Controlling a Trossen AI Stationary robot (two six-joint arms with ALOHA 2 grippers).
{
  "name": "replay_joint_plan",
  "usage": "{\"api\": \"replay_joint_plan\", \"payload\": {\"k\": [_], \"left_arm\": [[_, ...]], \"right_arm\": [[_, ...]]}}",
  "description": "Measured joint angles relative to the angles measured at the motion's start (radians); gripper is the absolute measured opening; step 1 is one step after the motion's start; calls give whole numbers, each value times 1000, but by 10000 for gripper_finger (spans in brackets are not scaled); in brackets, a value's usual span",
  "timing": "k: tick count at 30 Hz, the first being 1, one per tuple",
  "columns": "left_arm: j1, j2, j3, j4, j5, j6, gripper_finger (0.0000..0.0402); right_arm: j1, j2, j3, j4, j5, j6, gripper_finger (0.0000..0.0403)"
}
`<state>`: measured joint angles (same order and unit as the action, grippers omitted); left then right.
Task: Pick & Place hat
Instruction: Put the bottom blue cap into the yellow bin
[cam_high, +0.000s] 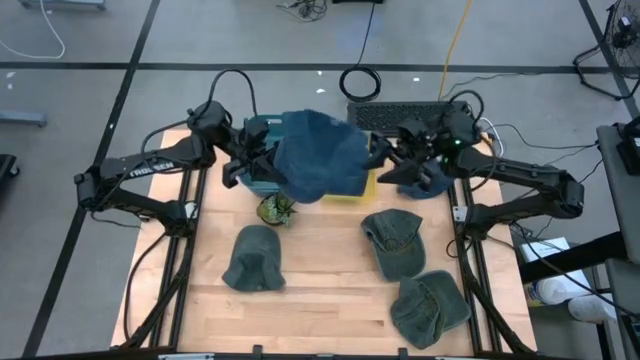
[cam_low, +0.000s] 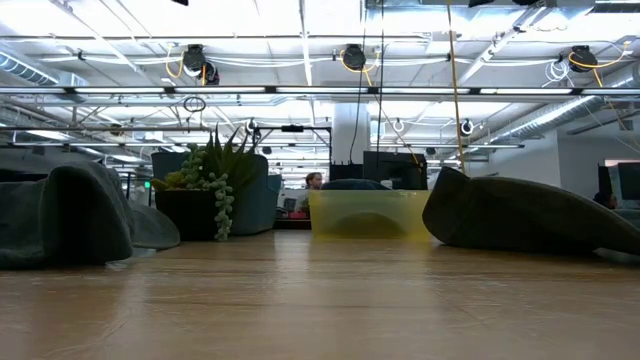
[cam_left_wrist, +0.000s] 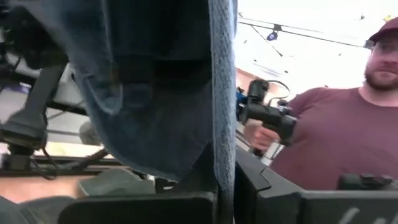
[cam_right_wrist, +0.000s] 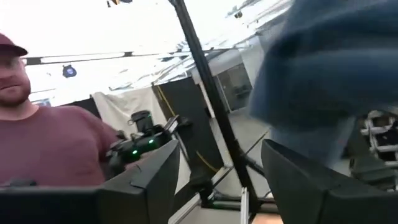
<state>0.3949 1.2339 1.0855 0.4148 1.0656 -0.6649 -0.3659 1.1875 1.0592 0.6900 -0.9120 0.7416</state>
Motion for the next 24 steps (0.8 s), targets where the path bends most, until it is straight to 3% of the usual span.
{"api": "replay_joint_plan", "payload": {"k": [5,10,16,24], "left_arm": [[27,0,0,0,120,-42,9],[46,0,0,-2,175,-87,9],[61,0,0,-98,182,-63,9],[65,0,-1,-160,125,-48,9]], "right_arm": [[-43,-46,0,-52,-27,0,202],[-91,-89,0,-50,-11,16,199],[-133,-106,0,-54,153,69,205],[-146,-104,0,-215,157,41,216]]}}
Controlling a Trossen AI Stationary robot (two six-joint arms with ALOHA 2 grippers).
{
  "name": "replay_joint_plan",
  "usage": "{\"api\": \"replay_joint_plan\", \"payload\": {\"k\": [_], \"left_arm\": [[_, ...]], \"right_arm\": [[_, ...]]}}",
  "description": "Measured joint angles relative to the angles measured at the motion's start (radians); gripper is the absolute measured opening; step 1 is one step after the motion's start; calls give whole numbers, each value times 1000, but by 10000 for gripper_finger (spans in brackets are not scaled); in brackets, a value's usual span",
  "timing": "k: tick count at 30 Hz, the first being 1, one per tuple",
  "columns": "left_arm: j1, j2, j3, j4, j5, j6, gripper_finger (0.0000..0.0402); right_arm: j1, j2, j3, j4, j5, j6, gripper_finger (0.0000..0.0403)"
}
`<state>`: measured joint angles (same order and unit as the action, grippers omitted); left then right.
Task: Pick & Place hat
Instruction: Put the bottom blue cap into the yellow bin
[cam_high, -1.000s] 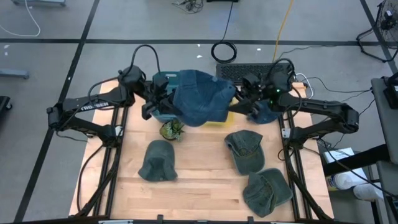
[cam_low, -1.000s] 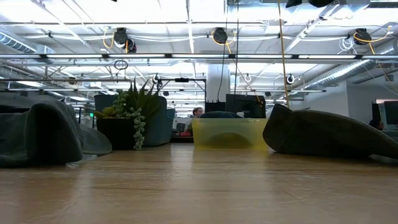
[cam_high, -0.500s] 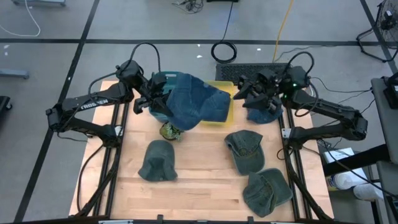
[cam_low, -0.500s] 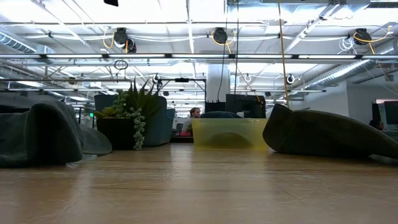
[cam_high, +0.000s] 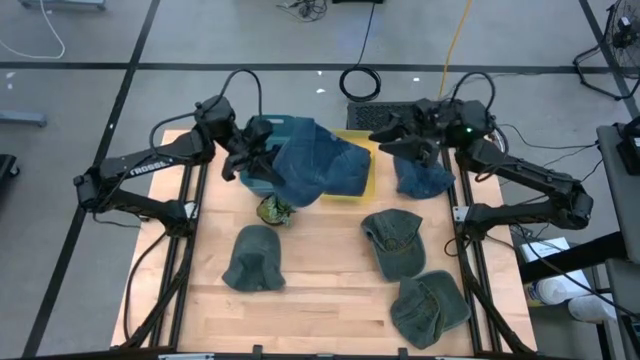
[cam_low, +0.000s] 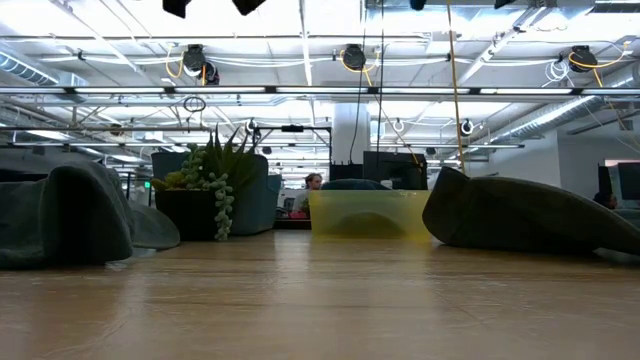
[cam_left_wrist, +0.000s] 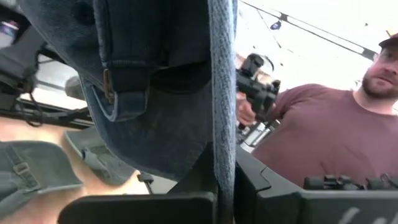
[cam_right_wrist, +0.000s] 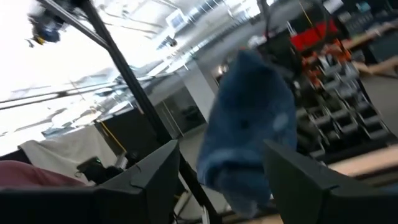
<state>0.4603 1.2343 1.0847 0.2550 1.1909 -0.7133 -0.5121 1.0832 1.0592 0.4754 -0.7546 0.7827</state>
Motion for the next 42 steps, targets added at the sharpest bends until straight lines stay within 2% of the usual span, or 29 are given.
{"api": "replay_joint_plan", "payload": {"k": [12,22,28,36,42], "left_arm": [[-61,18,0,-35,-110,-45,9],[-167,25,0,-193,-343,62,9],[-219,25,0,-214,-455,65,9],[-289,34,0,-231,-577,86,9],[-344,47,0,-342,-755,158,9]], "right_arm": [[-32,-1,0,-129,0,-101,217],[-73,0,0,-216,-14,-155,220],[-77,0,-1,-286,-35,-201,239],[-75,33,-1,-285,-35,-216,285],[-36,101,-1,-238,-28,-284,284]]}}
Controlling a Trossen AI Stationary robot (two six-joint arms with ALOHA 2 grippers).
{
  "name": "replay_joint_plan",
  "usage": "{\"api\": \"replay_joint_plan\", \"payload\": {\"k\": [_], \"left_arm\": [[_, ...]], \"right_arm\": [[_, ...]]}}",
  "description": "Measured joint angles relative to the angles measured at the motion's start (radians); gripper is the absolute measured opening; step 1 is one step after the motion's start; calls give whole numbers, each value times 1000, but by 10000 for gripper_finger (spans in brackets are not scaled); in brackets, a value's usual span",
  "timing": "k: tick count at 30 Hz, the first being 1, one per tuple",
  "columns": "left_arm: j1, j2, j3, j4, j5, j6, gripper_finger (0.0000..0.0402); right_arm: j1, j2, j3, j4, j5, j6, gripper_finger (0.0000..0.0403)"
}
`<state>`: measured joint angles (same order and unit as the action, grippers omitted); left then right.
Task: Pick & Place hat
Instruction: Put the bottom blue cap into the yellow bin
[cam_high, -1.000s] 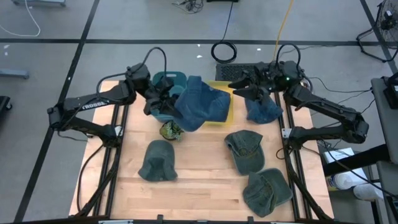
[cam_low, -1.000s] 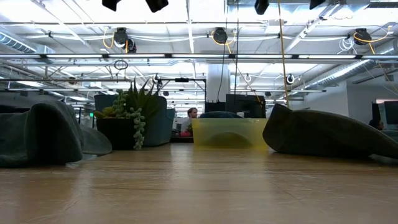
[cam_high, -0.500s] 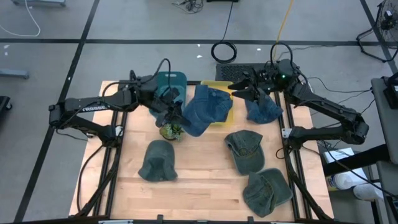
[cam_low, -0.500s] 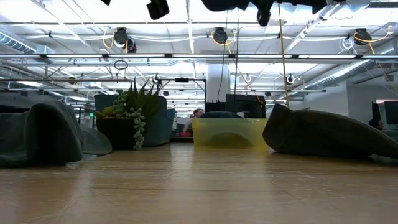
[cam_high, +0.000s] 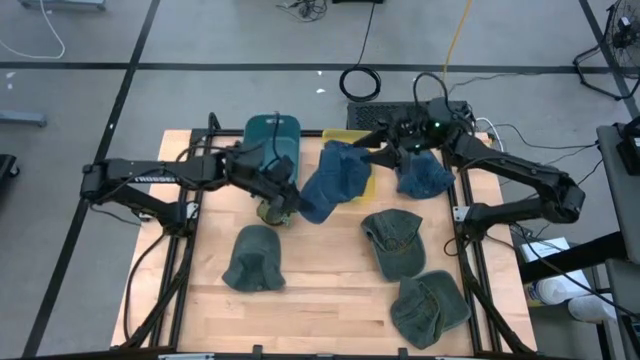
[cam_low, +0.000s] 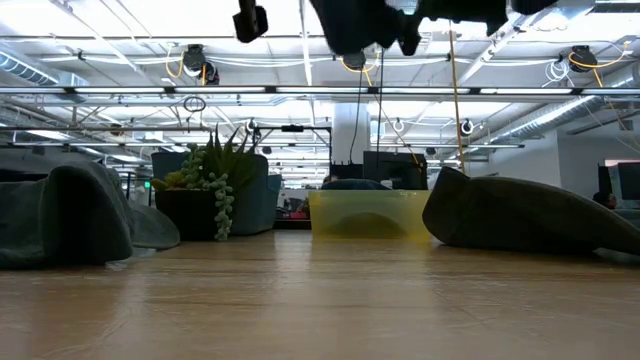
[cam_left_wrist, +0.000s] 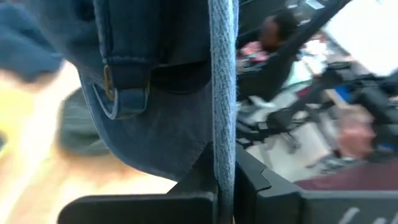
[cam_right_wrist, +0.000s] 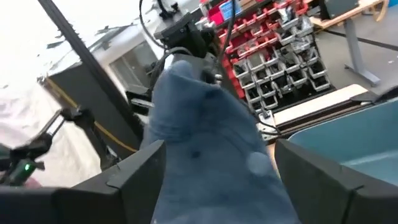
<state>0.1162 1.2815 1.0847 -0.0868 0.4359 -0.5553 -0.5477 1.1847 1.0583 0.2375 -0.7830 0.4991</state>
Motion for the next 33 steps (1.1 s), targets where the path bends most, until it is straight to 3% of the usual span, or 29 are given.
{"api": "replay_joint_plan", "payload": {"k": [4,9,23,29,33], "left_arm": [[-33,2,0,-29,-100,40,9],[-67,2,0,-38,-149,98,9],[-100,2,0,-75,-168,85,9],[-100,2,0,-76,-168,75,9],[-99,2,0,-76,-168,63,9]], "right_arm": [[22,39,0,27,-7,-54,273],[33,72,0,20,-23,-159,268],[74,121,0,12,29,-279,267],[125,135,0,11,150,-370,266],[132,134,0,4,158,-382,254]]}}
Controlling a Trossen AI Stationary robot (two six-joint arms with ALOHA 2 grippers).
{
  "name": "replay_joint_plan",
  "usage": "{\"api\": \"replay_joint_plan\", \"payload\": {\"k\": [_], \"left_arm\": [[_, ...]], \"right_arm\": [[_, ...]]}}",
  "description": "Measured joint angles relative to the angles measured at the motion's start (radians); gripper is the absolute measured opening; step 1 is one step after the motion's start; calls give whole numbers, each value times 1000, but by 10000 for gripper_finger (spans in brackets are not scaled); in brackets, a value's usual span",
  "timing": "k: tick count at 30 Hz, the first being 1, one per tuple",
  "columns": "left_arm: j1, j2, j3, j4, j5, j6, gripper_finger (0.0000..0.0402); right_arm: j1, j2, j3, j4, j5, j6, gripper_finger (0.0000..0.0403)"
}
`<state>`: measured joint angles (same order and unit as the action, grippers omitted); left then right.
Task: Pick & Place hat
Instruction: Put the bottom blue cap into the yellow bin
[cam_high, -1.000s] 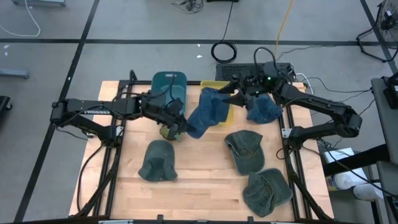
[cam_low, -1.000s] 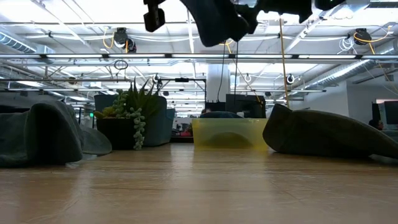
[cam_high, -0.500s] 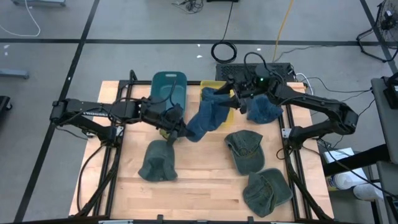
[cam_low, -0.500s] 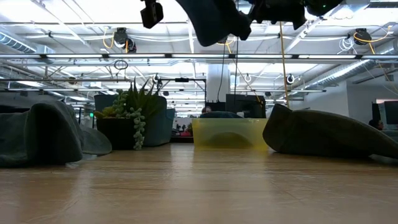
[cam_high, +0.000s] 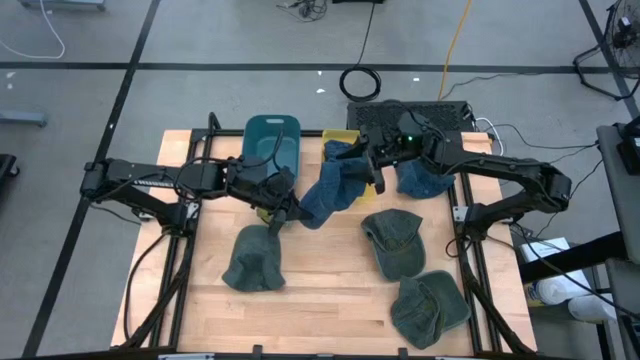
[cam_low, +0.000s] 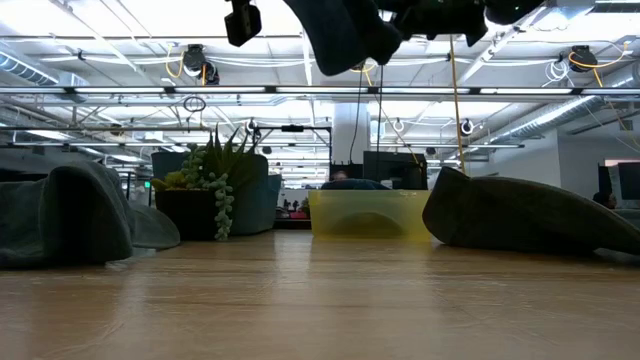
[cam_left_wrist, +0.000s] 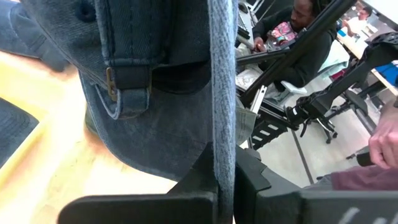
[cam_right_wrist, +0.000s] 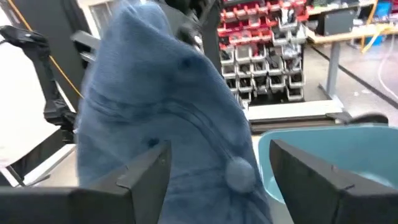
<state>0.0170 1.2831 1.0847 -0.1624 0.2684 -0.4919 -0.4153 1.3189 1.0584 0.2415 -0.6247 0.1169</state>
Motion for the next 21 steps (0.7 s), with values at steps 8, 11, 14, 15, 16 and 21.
{"api": "replay_joint_plan", "payload": {"k": [8,11,14,15,16,21], "left_arm": [[0,0,0,1,1,-9,9],[0,0,0,1,2,-12,9],[0,0,0,1,3,-13,9],[0,0,0,1,3,-13,9],[0,0,0,1,3,-13,9],[0,0,0,-5,2,-14,9]], "right_arm": [[25,14,0,-54,48,-25,202],[42,10,0,-48,48,-60,148],[60,12,0,-51,48,-117,66],[63,12,0,-46,46,-130,37],[65,12,0,-37,45,-138,21],[64,-14,0,-30,44,-102,8]]}}
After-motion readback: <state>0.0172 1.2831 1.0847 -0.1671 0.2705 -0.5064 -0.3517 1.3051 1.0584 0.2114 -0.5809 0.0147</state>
